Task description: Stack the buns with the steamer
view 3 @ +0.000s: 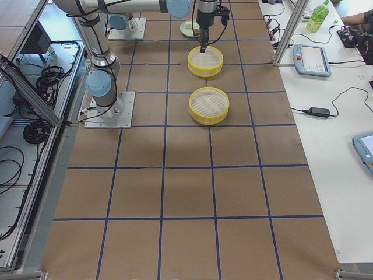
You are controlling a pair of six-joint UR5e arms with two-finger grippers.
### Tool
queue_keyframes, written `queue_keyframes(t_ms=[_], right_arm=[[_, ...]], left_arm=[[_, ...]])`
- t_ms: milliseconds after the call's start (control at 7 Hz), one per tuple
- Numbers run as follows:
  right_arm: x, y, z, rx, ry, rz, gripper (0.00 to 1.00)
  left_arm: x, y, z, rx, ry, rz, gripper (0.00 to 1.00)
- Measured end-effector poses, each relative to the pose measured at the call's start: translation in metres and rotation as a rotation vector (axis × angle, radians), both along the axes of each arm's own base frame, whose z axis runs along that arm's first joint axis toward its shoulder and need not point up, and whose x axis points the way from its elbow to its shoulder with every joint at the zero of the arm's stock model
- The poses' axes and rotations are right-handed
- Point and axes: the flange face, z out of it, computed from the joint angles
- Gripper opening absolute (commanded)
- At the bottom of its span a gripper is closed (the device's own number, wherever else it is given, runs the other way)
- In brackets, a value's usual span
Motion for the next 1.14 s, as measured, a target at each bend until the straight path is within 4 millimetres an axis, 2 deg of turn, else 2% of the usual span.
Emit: queue_keyframes(t_ms=[143, 286, 429, 714, 857, 1000, 1143], right_arm=[[-0.033, -0.009, -0.006, 0.002, 0.001, 0.012, 0.93], [-0.070, -0.021, -0.021, 0.024, -0.005, 0.052, 0.93], [-0.103, -0.035, -0.046, 0.046, -0.013, 0.097, 0.92], [-0.154, -0.063, -0.126, 0.034, -0.011, 0.134, 0.92], [-0.170, -0.062, -0.169, 0.015, -0.004, 0.130, 0.92], [-0.182, -0.054, -0.205, 0.000, 0.002, 0.124, 0.92], [-0.193, -0.047, -0.237, -0.006, 0.006, 0.126, 0.91]], left_arm=[[0.020, -0.009, -0.052, 0.043, 0.015, -0.047, 0.97], [0.032, -0.015, -0.102, 0.045, 0.020, -0.080, 0.95], [0.046, -0.016, -0.143, 0.052, -0.001, -0.121, 0.92], [0.076, -0.015, -0.197, 0.108, -0.104, -0.184, 0.90], [0.084, -0.019, -0.224, 0.150, -0.114, -0.193, 0.82], [0.089, -0.024, -0.253, 0.196, -0.110, -0.197, 0.56], [0.093, -0.028, -0.273, 0.228, -0.102, -0.197, 0.22]])
